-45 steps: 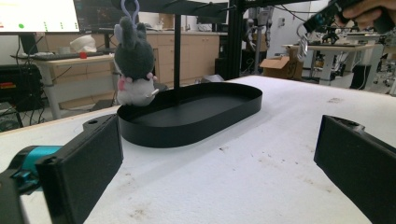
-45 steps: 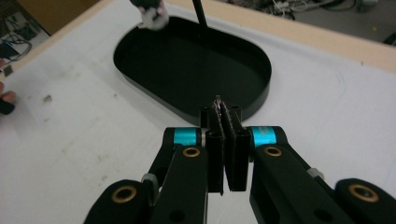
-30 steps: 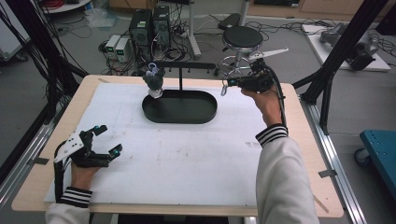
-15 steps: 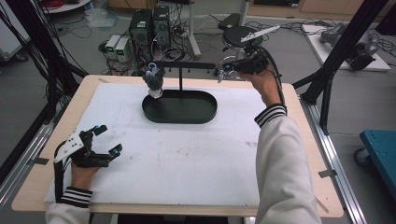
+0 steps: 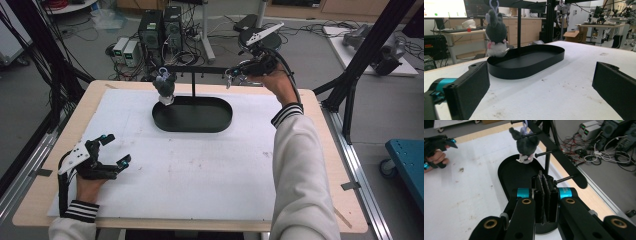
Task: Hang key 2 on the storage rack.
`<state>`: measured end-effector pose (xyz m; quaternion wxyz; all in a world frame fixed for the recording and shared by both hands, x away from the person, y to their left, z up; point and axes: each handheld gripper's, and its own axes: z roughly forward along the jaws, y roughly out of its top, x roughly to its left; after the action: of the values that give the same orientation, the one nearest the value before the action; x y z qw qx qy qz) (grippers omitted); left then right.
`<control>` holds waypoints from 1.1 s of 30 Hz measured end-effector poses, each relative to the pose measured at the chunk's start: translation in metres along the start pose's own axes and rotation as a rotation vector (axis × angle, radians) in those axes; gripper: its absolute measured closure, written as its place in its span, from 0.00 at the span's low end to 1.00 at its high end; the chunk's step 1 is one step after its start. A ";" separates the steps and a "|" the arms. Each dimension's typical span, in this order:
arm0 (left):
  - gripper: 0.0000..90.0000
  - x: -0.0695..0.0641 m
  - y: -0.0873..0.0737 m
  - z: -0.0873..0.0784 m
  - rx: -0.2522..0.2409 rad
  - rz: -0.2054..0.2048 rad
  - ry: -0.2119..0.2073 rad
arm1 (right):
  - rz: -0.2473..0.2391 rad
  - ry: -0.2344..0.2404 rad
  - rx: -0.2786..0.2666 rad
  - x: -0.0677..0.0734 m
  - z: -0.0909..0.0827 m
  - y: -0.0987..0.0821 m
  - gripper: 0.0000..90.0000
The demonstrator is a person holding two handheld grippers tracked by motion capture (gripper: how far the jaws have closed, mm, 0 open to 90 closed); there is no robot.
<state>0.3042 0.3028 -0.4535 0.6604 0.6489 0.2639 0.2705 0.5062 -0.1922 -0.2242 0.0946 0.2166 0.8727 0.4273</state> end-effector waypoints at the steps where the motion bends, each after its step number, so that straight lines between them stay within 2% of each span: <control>1: 0.02 0.000 0.000 0.000 0.000 0.001 -0.002 | -0.003 0.006 0.002 -0.001 0.002 0.000 0.99; 7: 0.02 0.000 0.000 0.000 0.000 0.002 -0.001 | -0.021 0.029 0.030 -0.003 0.012 -0.001 0.99; 15: 0.02 0.000 0.000 0.000 -0.002 0.000 -0.001 | -0.029 0.021 0.061 -0.005 0.022 -0.001 0.99; 27: 0.02 0.000 0.000 0.000 -0.001 0.005 -0.003 | -0.090 0.015 0.159 -0.007 0.028 0.025 0.99; 33: 0.02 0.000 0.000 0.000 -0.002 0.006 -0.003 | -0.102 0.024 0.201 -0.010 0.032 0.028 0.99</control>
<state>0.3041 0.3028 -0.4536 0.6605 0.6496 0.2607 0.2716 0.5341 -0.1592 -0.2221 0.0836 0.1751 0.9222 0.3346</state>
